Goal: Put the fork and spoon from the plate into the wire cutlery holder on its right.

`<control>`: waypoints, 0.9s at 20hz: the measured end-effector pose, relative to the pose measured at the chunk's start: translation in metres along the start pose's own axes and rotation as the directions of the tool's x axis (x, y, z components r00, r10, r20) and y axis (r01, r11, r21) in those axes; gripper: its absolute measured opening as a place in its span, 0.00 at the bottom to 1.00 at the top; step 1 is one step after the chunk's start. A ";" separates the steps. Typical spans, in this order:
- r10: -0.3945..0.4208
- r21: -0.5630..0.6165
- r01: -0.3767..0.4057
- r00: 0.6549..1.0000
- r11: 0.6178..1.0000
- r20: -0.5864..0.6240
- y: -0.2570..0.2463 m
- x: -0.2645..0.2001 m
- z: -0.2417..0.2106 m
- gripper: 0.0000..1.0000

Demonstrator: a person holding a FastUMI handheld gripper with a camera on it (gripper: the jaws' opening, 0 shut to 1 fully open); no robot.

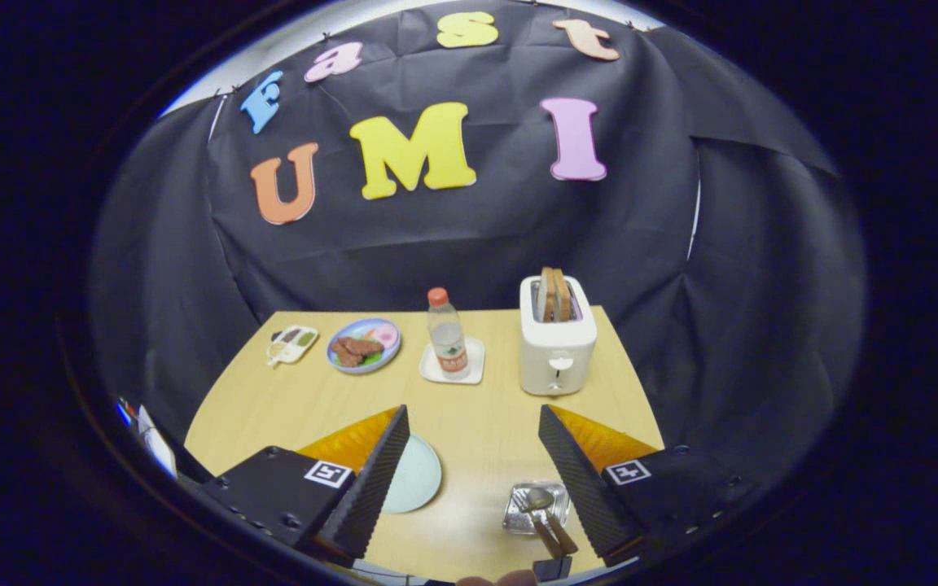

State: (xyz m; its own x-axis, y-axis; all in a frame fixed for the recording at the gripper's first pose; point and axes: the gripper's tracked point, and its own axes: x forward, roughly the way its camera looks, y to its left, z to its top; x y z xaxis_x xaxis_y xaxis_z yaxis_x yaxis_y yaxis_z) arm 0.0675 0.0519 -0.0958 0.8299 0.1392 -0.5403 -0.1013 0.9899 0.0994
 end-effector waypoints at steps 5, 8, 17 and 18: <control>0.010 -0.062 0.007 0.965 0.998 0.264 0.017 -0.061 0.079 0.97; 0.016 -0.040 -0.001 0.922 0.999 0.387 0.026 -0.096 0.106 0.96; -0.029 -0.001 0.033 0.876 0.999 0.481 0.024 -0.156 0.084 0.96; -0.035 0.002 0.038 0.874 0.999 0.484 0.022 -0.157 0.081 0.96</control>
State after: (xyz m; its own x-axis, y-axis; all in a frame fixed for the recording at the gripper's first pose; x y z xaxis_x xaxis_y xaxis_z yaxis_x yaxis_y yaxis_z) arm -0.0206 0.0494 0.0594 0.9947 0.0741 -0.0717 -0.0683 0.9944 0.0804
